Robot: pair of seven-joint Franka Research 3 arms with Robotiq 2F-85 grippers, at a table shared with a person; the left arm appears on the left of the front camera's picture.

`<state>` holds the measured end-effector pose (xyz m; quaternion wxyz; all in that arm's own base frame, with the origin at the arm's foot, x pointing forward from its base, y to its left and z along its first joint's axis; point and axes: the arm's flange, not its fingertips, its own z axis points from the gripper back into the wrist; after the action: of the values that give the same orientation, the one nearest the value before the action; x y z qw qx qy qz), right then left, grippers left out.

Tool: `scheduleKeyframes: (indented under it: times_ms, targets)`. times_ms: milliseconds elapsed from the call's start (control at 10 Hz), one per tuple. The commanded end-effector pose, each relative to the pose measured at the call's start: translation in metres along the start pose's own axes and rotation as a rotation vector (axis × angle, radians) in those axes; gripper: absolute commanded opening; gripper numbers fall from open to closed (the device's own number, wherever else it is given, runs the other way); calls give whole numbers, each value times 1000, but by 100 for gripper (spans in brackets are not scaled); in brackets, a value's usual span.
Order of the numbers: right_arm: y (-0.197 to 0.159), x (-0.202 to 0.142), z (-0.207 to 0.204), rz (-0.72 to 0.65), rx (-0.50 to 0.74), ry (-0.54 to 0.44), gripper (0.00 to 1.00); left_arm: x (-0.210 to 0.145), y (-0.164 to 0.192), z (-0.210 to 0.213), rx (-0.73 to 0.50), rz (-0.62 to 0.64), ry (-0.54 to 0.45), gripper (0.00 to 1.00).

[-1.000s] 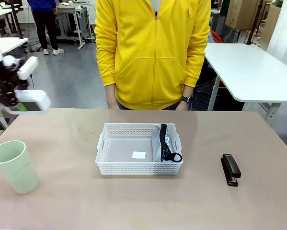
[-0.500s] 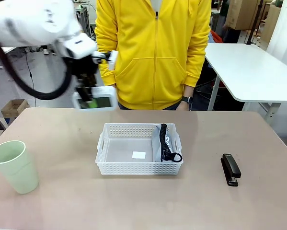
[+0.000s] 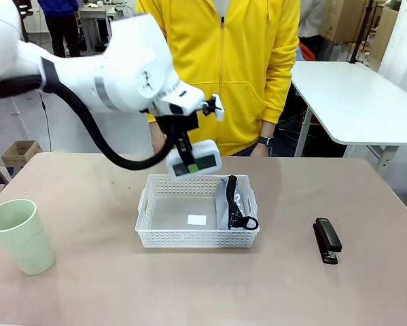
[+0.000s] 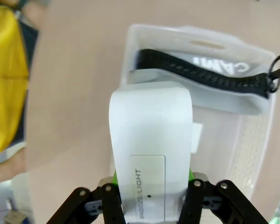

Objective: Efficiently arrange items inside the basket to fit them all.
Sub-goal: Pick up the Digital clock and place it inside the Organizing basket.

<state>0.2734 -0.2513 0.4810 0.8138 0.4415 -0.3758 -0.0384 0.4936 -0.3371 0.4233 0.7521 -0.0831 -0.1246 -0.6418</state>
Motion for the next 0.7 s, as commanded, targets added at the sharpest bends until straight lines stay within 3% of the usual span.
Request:
scheduleKeyframes:
  times_ms: [0, 100, 600]
  targets:
    - [-1, 2, -1, 25, 17, -23, 100, -1, -21, -4, -25, 33, 55, 50]
    - [-1, 2, -1, 25, 17, -23, 100, -4, -36, 2, 52, 0, 70, 50]
    - [-1, 2, -1, 25, 17, -23, 100, -13, -36, -26, -94, -28, 115, 50]
